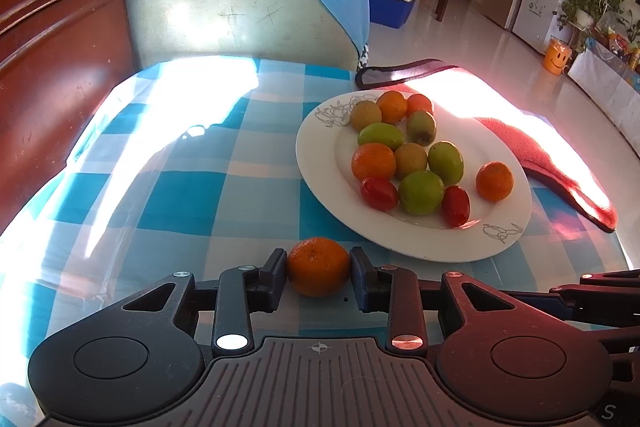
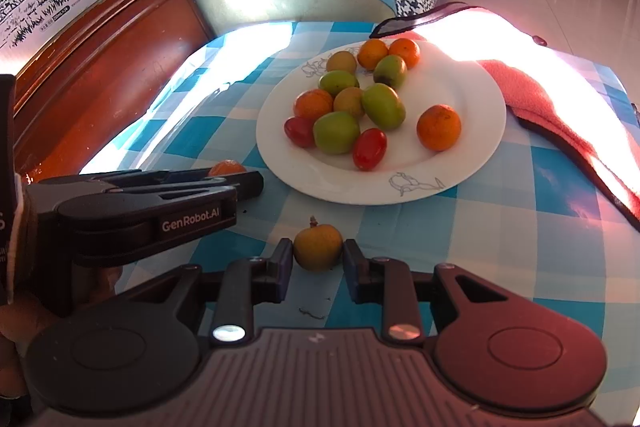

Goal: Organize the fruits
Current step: 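Carry the yellow fruit and tangerine onto the plate and open both tools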

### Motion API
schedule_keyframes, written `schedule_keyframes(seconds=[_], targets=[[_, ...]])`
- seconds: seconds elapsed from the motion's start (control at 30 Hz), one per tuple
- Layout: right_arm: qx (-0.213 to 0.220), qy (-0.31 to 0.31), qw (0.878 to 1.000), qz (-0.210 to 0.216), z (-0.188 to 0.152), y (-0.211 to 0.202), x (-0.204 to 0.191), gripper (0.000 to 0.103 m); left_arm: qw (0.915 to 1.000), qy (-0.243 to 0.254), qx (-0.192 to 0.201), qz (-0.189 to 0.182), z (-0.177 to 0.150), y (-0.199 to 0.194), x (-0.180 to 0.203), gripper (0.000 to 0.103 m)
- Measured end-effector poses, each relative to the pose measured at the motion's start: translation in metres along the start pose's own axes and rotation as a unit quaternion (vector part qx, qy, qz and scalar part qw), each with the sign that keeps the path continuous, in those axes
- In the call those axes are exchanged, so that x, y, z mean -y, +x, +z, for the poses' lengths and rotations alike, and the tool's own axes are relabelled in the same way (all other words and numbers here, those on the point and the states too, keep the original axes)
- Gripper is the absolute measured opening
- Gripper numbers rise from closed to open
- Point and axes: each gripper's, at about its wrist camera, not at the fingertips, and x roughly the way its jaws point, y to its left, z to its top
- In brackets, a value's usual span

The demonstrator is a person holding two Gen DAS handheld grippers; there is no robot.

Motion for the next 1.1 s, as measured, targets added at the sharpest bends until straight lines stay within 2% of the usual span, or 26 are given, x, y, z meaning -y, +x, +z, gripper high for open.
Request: schedule_keyframes(seconds=[0.47,0.77,1.1], targets=[[0.019,0.004,0.999,0.030,0.008,-0.013,0.000,0.027,0.9993,-0.019,0.032,-0.010,0.001,-0.039,-0.017,0.031],[0.029,0.004,0.999,0.036,0.012,-0.021,0.000,0.027,0.9992,-0.016,0.036,-0.008,-0.002,-0.047,-0.020,0.031],[0.080,0.001,0.996,0.030,0.039,-0.056,0.010,0.027,0.9978,-0.012,0.060,-0.024,0.008,-0.057,-0.012,0.031]])
